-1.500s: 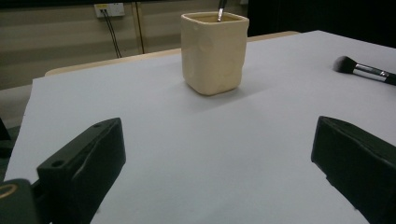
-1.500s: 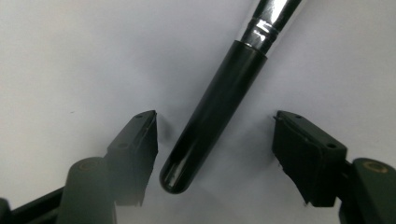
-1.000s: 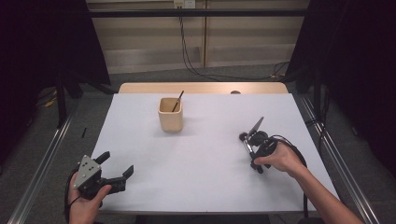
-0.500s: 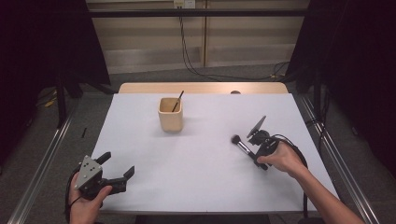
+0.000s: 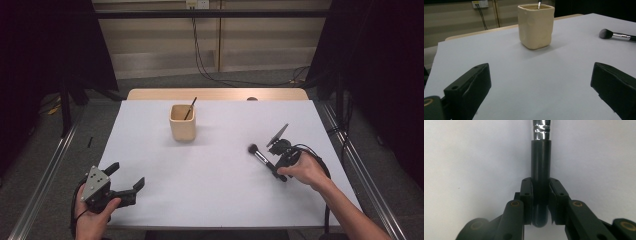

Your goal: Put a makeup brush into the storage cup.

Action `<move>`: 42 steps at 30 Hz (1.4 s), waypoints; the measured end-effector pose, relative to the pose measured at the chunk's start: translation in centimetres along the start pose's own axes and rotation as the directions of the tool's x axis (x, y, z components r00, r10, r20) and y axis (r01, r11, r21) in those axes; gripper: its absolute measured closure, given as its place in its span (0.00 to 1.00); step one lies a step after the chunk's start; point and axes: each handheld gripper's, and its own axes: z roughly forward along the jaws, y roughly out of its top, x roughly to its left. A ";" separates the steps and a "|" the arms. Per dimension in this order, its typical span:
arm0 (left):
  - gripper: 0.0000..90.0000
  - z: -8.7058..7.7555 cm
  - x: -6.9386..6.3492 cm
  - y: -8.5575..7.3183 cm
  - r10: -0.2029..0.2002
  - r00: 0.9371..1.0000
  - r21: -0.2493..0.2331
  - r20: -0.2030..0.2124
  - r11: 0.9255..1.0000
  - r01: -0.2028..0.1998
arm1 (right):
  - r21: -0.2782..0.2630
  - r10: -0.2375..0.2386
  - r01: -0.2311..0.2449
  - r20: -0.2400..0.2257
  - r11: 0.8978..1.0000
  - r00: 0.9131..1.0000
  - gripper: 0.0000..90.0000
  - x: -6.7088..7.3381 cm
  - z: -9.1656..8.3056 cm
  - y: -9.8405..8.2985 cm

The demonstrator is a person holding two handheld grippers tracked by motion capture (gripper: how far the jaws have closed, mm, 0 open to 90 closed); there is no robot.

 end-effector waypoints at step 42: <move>0.03 -0.2 0.2 0.1 -0.009 1.000 -0.010 0.002 1.000 0.009 | -0.588 0.019 -0.058 -0.072 0.807 0.997 0.84 -0.1 -0.9 -3.7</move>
